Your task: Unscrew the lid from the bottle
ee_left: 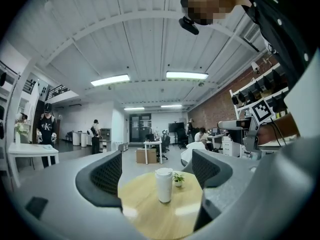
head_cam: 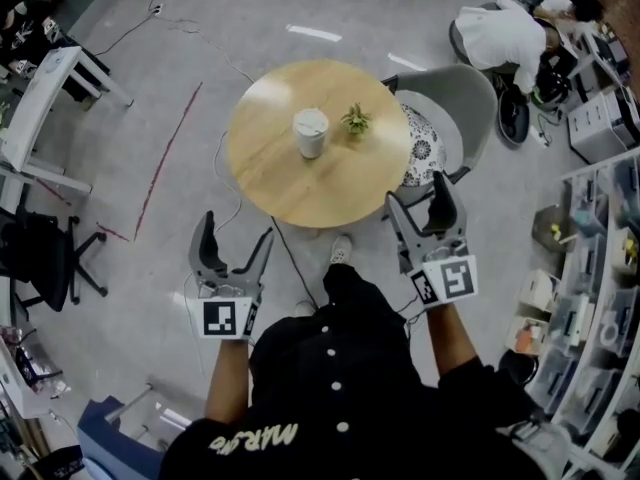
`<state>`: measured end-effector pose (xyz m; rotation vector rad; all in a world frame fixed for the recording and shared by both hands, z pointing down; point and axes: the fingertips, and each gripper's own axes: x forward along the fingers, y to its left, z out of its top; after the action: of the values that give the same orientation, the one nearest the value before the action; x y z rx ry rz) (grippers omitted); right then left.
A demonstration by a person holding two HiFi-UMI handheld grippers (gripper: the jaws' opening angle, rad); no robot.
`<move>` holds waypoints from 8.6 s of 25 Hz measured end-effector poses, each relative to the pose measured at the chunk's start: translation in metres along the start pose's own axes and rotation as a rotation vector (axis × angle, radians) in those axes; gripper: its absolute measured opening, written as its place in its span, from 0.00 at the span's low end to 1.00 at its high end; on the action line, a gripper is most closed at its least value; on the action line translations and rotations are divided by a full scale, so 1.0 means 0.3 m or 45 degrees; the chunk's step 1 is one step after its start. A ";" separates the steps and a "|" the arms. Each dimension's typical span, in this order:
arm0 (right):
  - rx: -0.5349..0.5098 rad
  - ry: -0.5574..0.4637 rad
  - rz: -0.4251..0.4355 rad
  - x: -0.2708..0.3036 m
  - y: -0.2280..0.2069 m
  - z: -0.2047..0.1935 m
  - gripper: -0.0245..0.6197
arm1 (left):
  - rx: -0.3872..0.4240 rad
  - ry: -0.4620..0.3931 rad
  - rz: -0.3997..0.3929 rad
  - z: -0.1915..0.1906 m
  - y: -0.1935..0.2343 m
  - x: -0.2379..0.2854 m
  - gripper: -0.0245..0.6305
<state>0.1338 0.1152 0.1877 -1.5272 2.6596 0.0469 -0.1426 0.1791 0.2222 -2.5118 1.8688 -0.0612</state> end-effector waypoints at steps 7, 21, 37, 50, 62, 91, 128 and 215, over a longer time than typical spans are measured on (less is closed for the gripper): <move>0.010 0.001 0.073 0.291 -0.205 0.010 0.62 | 0.082 0.002 -0.030 0.057 0.000 0.342 0.68; 0.030 0.190 0.348 0.695 -0.214 -0.207 0.63 | 0.039 0.352 -0.063 -0.246 0.045 0.608 0.68; -0.067 0.565 0.579 0.856 0.021 -0.690 0.69 | -0.069 0.464 -0.564 -0.878 0.004 0.929 0.68; -0.044 0.542 0.770 0.901 0.101 -0.879 0.73 | 0.123 0.414 -0.816 -1.069 -0.119 1.091 0.68; -0.056 0.492 0.763 0.929 0.141 -0.899 0.71 | 0.084 0.386 -0.861 -1.079 -0.139 1.116 0.59; -0.055 0.493 0.755 0.890 0.107 -0.852 0.78 | 0.172 0.380 -1.257 -1.079 -0.190 1.064 0.59; -0.210 0.399 1.345 0.862 0.169 -0.870 0.72 | 0.200 0.368 -1.367 -1.079 -0.199 1.063 0.59; -0.014 0.522 0.987 0.866 0.113 -0.864 0.80 | 0.208 0.375 -1.382 -1.081 -0.207 1.061 0.59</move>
<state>-0.0387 -0.1078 0.4250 -0.4464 3.3995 -0.2307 -0.0039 -0.1029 0.5564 -3.1314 0.2879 -0.5670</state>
